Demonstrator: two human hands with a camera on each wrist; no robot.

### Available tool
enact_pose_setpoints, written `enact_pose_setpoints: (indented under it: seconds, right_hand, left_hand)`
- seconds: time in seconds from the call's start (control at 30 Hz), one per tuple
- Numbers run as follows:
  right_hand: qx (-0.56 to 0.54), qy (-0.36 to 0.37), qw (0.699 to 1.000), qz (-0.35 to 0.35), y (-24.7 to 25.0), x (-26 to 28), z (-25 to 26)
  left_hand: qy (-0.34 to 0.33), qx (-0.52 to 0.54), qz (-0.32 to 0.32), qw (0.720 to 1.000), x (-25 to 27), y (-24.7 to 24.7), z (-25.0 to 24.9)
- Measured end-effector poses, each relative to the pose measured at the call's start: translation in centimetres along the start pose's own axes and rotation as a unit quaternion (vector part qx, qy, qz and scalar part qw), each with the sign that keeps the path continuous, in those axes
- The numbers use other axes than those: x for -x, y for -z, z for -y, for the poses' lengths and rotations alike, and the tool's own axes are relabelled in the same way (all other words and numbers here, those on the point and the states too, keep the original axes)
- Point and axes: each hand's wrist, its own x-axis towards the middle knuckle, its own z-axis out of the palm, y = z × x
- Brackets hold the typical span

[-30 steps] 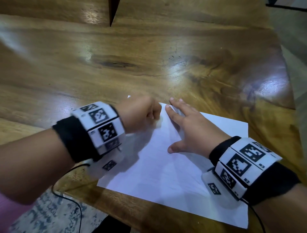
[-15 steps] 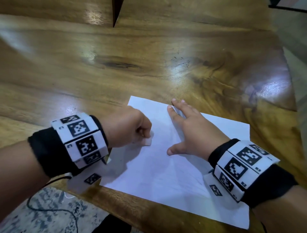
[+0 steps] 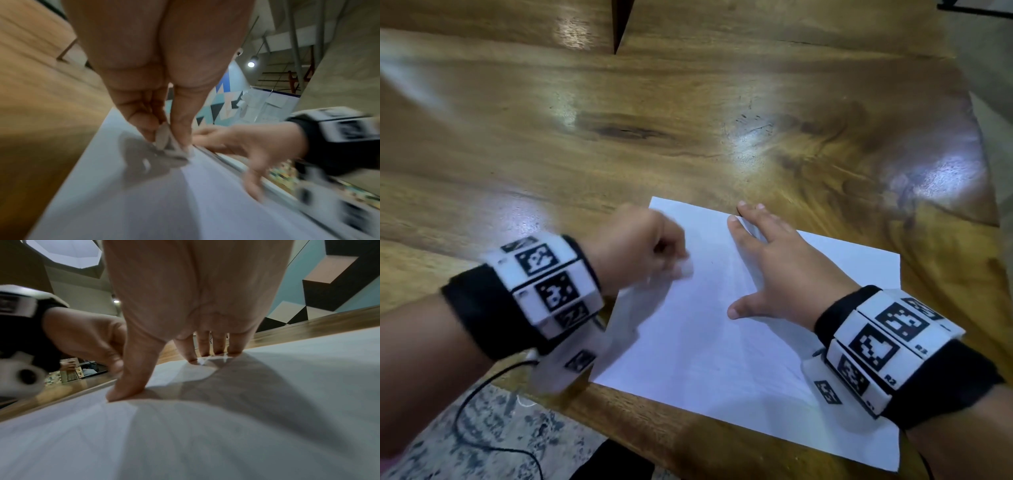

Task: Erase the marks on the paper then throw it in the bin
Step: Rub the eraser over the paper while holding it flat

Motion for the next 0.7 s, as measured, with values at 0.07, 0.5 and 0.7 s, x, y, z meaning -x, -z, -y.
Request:
enact_pose_setpoints:
  seconds: [0.07,0.5,0.7]
  right_hand:
    - [0.003,0.001,1.000,-0.003,-0.1,0.0,-0.1]
    - [-0.002,0.007,1.000,0.000,-0.1,0.1,-0.1]
    - [0.008,0.003,1.000,-0.004,-0.2,0.0,0.1]
  left_hand:
    - [0.014,0.000,-0.066,0.998,-2.1,0.7,-0.1]
    - [-0.017,-0.011,0.021,1.000,2.2,-0.2,0.5]
    - [0.020,0.015,-0.050,0.998,-3.1,0.9,-1.2]
